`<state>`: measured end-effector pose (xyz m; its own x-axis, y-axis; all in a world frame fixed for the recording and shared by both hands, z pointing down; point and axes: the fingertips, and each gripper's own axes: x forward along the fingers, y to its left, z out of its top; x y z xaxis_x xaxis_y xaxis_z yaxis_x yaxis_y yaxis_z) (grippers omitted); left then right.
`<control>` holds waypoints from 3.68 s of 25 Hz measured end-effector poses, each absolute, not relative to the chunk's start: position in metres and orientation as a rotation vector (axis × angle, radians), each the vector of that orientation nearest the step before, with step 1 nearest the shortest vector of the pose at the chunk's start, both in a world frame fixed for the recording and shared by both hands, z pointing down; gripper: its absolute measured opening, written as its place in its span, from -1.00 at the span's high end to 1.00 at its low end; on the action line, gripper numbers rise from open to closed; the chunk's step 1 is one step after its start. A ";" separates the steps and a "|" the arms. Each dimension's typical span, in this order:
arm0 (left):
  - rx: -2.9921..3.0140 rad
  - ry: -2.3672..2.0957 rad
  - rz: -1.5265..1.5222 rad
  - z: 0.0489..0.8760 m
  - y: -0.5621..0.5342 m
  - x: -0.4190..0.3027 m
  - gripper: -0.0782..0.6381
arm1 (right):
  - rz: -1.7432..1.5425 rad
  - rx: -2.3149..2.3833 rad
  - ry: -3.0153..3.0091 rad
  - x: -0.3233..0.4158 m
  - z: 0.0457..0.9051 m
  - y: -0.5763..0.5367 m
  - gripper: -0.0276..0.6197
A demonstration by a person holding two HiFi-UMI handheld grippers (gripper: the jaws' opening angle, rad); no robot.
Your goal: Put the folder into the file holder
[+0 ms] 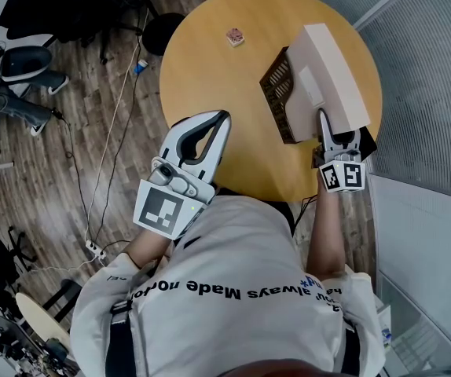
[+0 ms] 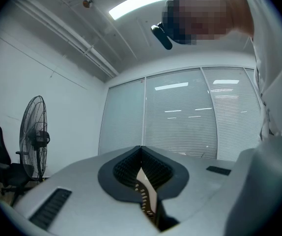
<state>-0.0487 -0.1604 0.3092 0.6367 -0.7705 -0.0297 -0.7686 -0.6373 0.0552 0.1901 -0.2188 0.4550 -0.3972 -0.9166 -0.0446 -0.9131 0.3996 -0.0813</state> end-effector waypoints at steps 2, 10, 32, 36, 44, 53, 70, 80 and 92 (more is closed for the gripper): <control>2.813 -1.316 -0.079 0.309 -0.162 -0.048 0.71 | -0.072 -1.679 2.563 0.190 0.455 -0.219 0.04; 2.801 -1.303 -0.107 0.304 -0.165 -0.048 0.71 | -0.120 -1.709 2.555 0.190 0.458 -0.220 0.04; 2.806 -1.299 -0.129 0.303 -0.147 -0.046 0.71 | -0.167 -1.753 2.623 0.187 0.473 -0.199 0.05; 2.809 -1.297 -0.121 0.303 -0.147 -0.045 0.71 | -0.171 -1.755 2.637 0.187 0.475 -0.199 0.05; 2.818 -1.292 -0.117 0.306 -0.145 -0.045 0.71 | -0.187 -1.770 2.649 0.184 0.482 -0.195 0.05; 2.819 -1.298 -0.109 0.306 -0.146 -0.044 0.71 | -0.204 -1.777 2.665 0.184 0.488 -0.193 0.05; 2.808 -1.291 -0.116 0.307 -0.152 -0.042 0.71 | -0.233 -1.802 2.701 0.180 0.499 -0.195 0.05; 2.813 -1.290 -0.107 0.306 -0.153 -0.039 0.71 | -0.260 -1.817 2.723 0.183 0.507 -0.194 0.05; 2.821 -1.283 -0.111 0.305 -0.152 -0.039 0.71 | -0.278 -1.829 2.748 0.179 0.516 -0.193 0.05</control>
<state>-0.0389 -0.1515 0.3053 0.6550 -0.7541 -0.0481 -0.7512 -0.6567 0.0665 0.1794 -0.1927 0.5159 -0.3801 -0.8949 0.2337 -0.9236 0.3808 -0.0440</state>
